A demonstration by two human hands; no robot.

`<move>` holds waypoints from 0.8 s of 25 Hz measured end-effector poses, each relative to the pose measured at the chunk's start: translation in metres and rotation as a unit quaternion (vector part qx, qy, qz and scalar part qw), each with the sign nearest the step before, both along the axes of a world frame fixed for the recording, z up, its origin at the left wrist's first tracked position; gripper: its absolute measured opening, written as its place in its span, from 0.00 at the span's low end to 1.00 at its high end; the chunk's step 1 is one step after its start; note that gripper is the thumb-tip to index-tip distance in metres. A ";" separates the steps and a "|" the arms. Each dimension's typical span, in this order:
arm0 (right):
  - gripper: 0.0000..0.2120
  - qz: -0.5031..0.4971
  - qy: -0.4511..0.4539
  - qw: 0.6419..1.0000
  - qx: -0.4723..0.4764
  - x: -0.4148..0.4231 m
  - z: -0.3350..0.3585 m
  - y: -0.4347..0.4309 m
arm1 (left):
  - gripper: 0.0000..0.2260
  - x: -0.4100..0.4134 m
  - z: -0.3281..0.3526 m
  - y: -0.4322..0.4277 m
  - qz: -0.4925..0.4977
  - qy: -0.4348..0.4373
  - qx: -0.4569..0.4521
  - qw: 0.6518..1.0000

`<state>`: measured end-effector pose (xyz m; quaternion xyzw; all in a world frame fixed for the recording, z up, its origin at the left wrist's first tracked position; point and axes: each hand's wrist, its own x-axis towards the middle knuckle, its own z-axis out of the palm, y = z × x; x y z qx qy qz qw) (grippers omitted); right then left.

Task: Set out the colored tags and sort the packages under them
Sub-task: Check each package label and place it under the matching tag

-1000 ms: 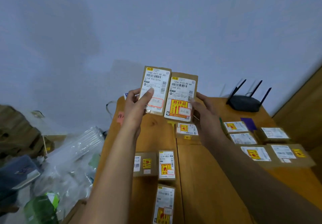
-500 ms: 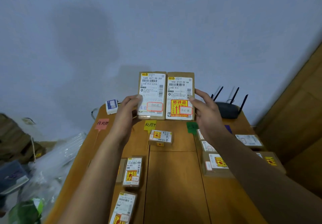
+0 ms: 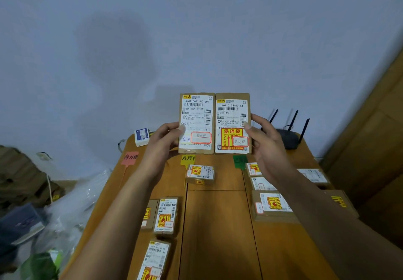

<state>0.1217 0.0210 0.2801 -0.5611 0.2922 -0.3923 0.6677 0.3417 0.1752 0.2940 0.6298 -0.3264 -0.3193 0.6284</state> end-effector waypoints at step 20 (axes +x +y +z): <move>0.19 0.047 -0.029 0.997 0.046 0.016 -0.040 0.005 | 0.20 0.012 -0.031 0.036 -0.065 0.019 0.042 0.997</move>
